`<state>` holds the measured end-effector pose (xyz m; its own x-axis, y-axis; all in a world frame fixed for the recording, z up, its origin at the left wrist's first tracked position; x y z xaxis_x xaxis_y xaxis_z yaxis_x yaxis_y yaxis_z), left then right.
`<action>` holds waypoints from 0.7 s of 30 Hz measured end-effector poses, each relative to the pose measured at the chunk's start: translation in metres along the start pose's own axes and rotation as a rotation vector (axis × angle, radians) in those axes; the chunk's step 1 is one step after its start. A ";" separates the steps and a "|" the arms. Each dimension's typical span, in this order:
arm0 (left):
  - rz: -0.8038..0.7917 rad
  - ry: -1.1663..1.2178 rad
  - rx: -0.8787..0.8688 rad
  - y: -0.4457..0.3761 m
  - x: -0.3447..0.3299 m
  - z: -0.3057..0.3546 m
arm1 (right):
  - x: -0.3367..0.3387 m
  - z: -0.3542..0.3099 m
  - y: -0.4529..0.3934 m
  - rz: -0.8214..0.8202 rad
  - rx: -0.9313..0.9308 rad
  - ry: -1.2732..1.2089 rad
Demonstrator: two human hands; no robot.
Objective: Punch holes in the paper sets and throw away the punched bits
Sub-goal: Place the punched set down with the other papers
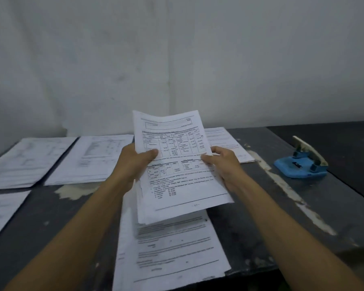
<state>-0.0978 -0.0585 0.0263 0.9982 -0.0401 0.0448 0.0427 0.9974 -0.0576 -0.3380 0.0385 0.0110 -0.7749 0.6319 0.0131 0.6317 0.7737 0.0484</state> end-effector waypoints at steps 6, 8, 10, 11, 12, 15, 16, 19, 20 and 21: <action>0.232 -0.214 -0.112 0.015 0.087 -0.021 | -0.076 0.014 0.038 -0.033 -0.027 0.038; 0.279 -0.323 -0.190 0.023 0.114 -0.026 | -0.097 0.018 0.052 -0.026 0.017 0.123; 0.314 -0.405 -0.242 0.032 0.138 -0.029 | -0.118 0.021 0.066 -0.038 0.059 0.218; 0.319 -0.443 -0.265 0.036 0.149 -0.031 | -0.127 0.022 0.074 -0.057 0.086 0.262; 0.320 -0.493 -0.288 0.040 0.160 -0.033 | -0.136 0.023 0.083 -0.081 0.118 0.295; 0.321 -0.659 -0.326 0.055 0.192 -0.042 | -0.163 0.029 0.115 -0.158 0.242 0.367; 0.327 -0.701 -0.327 0.059 0.201 -0.047 | -0.171 0.030 0.126 -0.190 0.283 0.380; 0.361 -0.801 -0.313 0.069 0.228 -0.061 | -0.194 0.039 0.150 -0.233 0.396 0.429; 0.372 -0.812 -0.304 0.071 0.235 -0.065 | -0.200 0.040 0.157 -0.235 0.427 0.452; 0.378 -0.820 -0.296 0.073 0.241 -0.069 | -0.204 0.042 0.162 -0.237 0.442 0.471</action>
<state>0.1488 0.0005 -0.0355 0.6123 0.4485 0.6511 -0.1558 0.8758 -0.4568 -0.0768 0.0365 -0.0257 -0.7563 0.4335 0.4900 0.3156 0.8978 -0.3072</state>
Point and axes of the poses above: each hand's wrist, its own y-axis away from the middle knuckle, its own x-axis out of the back of the hand, z = x × y, the point moved 2 cm from there along -y, towards the middle knuckle, and after that the axes turned 14 degrees about z, right-handed, at the moved point
